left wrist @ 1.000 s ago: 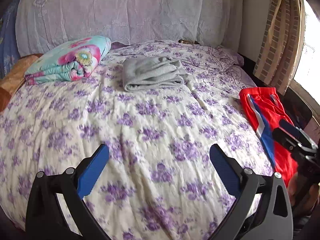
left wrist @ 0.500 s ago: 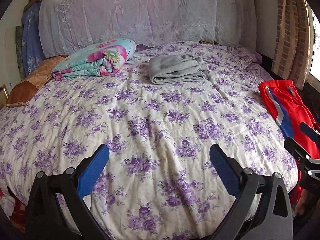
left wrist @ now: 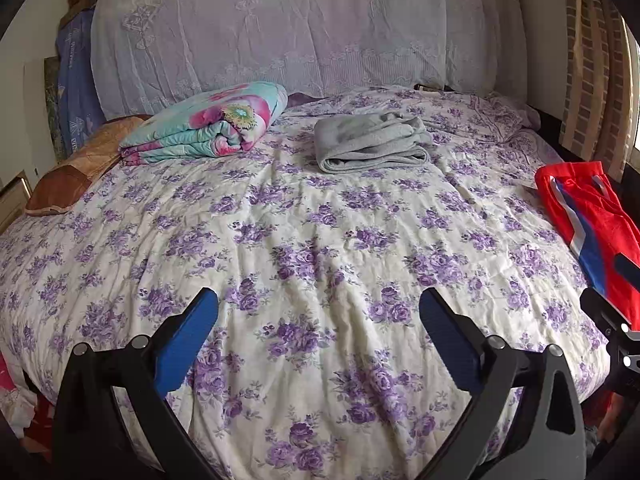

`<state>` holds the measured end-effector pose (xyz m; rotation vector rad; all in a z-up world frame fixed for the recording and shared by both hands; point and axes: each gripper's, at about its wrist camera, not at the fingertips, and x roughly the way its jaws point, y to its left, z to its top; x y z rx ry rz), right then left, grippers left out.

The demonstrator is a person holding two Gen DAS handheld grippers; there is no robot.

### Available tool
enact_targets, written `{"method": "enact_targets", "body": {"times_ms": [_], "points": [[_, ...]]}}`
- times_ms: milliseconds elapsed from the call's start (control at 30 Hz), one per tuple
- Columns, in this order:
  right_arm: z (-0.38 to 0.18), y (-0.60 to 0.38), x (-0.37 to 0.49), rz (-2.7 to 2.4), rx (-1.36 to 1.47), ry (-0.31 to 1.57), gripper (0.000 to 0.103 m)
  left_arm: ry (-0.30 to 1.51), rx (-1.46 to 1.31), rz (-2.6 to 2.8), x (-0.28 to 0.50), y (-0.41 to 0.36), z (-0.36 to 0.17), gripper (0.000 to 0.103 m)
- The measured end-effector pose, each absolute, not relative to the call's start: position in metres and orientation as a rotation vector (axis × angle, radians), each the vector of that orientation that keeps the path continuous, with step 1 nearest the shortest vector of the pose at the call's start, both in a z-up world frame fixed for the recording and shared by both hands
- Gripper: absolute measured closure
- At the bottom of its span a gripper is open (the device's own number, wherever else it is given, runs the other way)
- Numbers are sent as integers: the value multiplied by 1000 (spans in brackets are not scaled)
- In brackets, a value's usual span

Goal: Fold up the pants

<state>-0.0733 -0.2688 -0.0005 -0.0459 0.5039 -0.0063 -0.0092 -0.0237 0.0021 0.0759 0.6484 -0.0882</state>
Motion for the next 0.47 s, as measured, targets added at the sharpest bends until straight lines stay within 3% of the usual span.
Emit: {"method": "enact_targets", "body": {"times_ms": [467], "points": [[-5,-269,-71,-12,-44,517,4,639,128,-54,-9,-25,-2,5]]}}
